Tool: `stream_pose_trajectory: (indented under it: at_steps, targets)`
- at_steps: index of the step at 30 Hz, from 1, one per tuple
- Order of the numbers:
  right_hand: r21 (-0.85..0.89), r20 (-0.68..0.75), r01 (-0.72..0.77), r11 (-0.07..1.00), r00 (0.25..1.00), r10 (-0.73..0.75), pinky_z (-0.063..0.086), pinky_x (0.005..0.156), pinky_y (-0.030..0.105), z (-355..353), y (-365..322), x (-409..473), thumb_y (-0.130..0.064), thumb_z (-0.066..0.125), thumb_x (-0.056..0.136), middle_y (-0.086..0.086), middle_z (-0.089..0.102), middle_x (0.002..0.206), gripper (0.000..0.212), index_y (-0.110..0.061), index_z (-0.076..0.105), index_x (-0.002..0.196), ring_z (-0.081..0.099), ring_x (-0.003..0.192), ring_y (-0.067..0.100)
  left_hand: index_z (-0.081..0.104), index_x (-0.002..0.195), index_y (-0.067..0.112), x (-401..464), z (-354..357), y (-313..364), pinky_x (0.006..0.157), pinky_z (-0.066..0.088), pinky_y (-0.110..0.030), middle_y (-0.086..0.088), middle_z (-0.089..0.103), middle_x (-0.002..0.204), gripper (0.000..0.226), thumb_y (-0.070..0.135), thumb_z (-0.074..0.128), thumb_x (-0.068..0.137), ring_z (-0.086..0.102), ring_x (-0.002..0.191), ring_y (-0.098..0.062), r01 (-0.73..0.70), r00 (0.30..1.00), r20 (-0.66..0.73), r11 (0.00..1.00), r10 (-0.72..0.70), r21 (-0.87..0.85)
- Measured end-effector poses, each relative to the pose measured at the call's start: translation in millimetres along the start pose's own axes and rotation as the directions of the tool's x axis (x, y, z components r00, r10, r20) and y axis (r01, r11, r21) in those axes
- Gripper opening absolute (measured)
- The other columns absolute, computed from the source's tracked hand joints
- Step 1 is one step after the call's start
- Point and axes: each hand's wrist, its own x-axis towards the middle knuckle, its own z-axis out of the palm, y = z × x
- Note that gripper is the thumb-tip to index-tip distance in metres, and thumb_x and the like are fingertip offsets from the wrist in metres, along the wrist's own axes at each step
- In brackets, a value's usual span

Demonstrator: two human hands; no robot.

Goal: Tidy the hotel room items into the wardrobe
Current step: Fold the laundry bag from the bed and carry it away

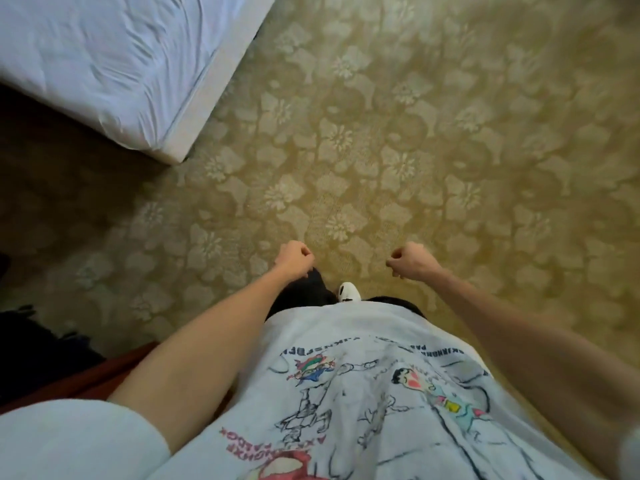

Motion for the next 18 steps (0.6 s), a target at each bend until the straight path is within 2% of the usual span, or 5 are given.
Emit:
stream_pose_trajectory:
  at_steps: [3, 9, 12, 15, 18]
  targets:
    - [-0.005, -0.016, 0.115, 0.993, 0.993, -0.115, 0.06, 0.071, 0.034, -46.4, -68.1, 40.3, -0.029, 0.059, 0.093, 0.003, 0.074, 0.077, 0.026, -0.012, 0.07, 0.077, 0.071, 0.072, 0.019, 0.074, 0.083, 0.01, 27.0, -36.6, -4.3, 0.067, 0.059, -0.03, -0.009, 0.075, 0.078, 0.021, 0.01, 0.054, 0.091, 0.069, 0.062, -0.022, 0.091, 0.991, -0.09, 0.994, -0.096, -0.062]
    - [-0.106, 0.011, 0.293, 0.95, 0.956, -0.293, 0.061, 0.072, 0.037, -124.9, -198.7, 127.0, -0.027, 0.055, 0.084, 0.004, 0.074, 0.076, 0.025, -0.011, 0.074, 0.082, 0.071, 0.074, 0.023, 0.074, 0.071, 0.014, 98.1, -94.6, -23.4, 0.037, 0.04, -0.015, -0.004, 0.076, 0.074, 0.028, 0.01, 0.054, 0.089, 0.063, 0.051, -0.015, 0.266, 0.963, 0.045, 0.964, -0.266, -0.004]
    - [-0.176, 0.045, 0.337, 0.925, 0.941, -0.334, 0.06, 0.076, 0.038, -170.2, -251.7, 168.8, -0.026, 0.056, 0.088, 0.004, 0.076, 0.085, 0.024, -0.012, 0.076, 0.091, 0.071, 0.079, 0.022, 0.073, 0.069, 0.014, 143.4, -129.9, -7.5, 0.044, 0.042, -0.019, -0.006, 0.068, 0.067, 0.026, 0.011, 0.055, 0.088, 0.057, 0.049, -0.015, 0.279, 0.958, 0.079, 0.96, -0.276, -0.03]
    - [-0.233, 0.05, 0.326, 0.916, 0.945, -0.323, 0.059, 0.075, 0.035, -221.2, -291.0, 205.6, -0.022, 0.056, 0.09, 0.007, 0.076, 0.087, 0.025, -0.007, 0.076, 0.09, 0.071, 0.081, 0.024, 0.078, 0.081, 0.01, 191.4, -177.4, 26.8, 0.063, 0.044, -0.025, -0.01, 0.071, 0.081, 0.022, 0.01, 0.059, 0.09, 0.064, 0.074, -0.021, 0.268, 0.962, 0.064, 0.961, -0.265, -0.062]
    - [-0.295, 0.038, 0.294, 0.909, 0.954, -0.297, 0.061, 0.074, 0.037, -274.6, -311.9, 248.3, -0.025, 0.056, 0.092, 0.008, 0.076, 0.087, 0.026, -0.007, 0.075, 0.091, 0.072, 0.081, 0.024, 0.068, 0.066, 0.014, 242.3, -229.7, 71.4, 0.062, 0.049, -0.031, -0.008, 0.067, 0.068, 0.028, 0.009, 0.055, 0.091, 0.066, 0.073, -0.026, 0.229, 0.973, 0.04, 0.968, -0.226, -0.102]
